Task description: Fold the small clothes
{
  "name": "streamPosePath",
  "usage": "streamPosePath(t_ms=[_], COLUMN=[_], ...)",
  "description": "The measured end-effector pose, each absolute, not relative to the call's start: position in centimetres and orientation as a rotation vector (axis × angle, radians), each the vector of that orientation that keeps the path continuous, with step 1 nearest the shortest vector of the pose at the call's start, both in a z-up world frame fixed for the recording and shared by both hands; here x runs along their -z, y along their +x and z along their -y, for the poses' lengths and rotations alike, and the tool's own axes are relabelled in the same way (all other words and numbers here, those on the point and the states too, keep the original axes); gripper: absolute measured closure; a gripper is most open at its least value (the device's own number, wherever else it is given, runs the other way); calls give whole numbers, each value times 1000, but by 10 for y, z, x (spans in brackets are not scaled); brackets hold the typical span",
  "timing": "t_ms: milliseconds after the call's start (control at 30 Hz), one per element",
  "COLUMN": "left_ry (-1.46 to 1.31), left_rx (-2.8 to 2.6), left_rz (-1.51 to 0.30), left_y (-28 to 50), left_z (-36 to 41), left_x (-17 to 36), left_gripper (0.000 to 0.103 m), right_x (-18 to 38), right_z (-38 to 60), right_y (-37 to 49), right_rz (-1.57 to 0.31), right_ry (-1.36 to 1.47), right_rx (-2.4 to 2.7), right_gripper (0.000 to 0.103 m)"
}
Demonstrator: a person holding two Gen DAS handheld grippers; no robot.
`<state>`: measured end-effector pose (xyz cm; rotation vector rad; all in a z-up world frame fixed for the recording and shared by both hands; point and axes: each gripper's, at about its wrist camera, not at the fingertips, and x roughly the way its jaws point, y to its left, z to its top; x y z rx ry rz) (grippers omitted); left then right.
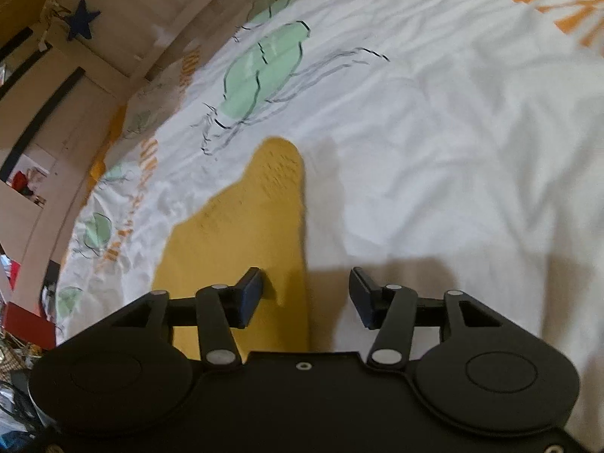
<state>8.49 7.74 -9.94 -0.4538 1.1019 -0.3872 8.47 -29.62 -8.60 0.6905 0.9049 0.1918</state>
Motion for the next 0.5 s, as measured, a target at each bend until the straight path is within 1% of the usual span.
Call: streamPosePath(t_ms=[133, 200, 267, 300, 333, 367, 400, 433, 467, 500], left_ry=[-354, -290, -233, -207, -189, -173, -163, -154, -144, -137], left_rx=[370, 358, 356, 356, 358, 363, 366, 368, 366, 363], left_rz=[-1065, -1013, -942, -898, -864, -828, -800, -777, -766, -765], left_y=[68, 56, 48, 44, 42, 43, 44, 47, 53, 59], left_z=[-75, -74, -70, -67, -65, -62, -59, -55, -51, -45], left_x=[87, 74, 59, 51, 44, 37, 32, 30, 28, 27], left_gripper=[74, 74, 72, 70, 62, 52, 47, 39, 38, 38], right_x=[89, 87, 84, 82, 80, 78, 77, 75, 74, 73], right_z=[299, 298, 295, 293, 290, 286, 283, 280, 276, 273], right_y=[69, 66, 61, 58, 56, 55, 54, 53, 52, 51], right_rz=[-895, -887, -874, -864, -853, -843, -835, -825, -816, -806], right_ry=[677, 655, 627, 610, 589, 562, 538, 516, 497, 480], right_rx=[-193, -189, -192, -195, -199, -201, -199, -195, -192, -192], right_gripper=[43, 42, 37, 32, 29, 28, 27, 25, 23, 17])
